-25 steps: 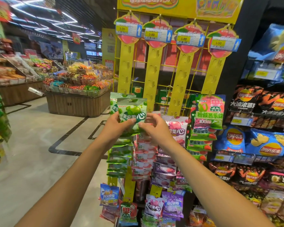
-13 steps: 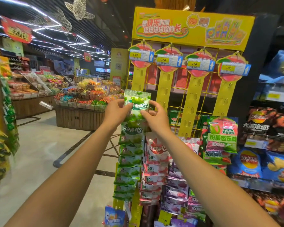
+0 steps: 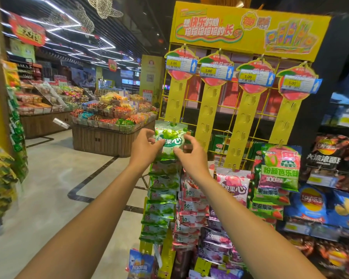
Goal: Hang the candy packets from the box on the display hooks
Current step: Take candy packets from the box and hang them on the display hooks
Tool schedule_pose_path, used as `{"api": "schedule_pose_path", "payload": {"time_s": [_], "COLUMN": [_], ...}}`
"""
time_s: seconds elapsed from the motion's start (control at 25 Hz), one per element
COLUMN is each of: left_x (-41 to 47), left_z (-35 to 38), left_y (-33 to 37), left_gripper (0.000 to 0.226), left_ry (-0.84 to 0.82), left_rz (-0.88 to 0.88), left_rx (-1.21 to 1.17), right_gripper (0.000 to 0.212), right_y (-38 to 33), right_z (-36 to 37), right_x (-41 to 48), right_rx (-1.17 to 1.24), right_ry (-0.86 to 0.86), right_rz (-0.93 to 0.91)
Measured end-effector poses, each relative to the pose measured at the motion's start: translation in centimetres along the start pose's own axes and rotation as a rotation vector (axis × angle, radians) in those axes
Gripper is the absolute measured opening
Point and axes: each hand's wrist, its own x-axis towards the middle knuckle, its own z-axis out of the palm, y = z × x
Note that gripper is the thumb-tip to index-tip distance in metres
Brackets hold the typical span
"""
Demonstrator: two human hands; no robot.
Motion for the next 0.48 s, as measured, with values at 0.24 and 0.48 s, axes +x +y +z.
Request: {"api": "schedule_pose_path", "payload": {"time_s": [0.24, 0.48], "left_x": [-1.0, -3.7], "left_z": [-0.5, 0.3], "left_y": [0.4, 0.6], "left_gripper": [0.057, 0.060], "left_ry": [-0.035, 0.011], "left_rz": [0.047, 0.207], "left_rx": [0.162, 0.532], "right_gripper": [0.064, 0.050], "right_y": [0.0, 0.8], "right_z": [-1.1, -3.9], "right_x": [-0.2, -1.5], "right_rx": [-0.120, -0.201], "right_ry": [-0.036, -0.070], "right_rz": [-0.040, -0.048]}}
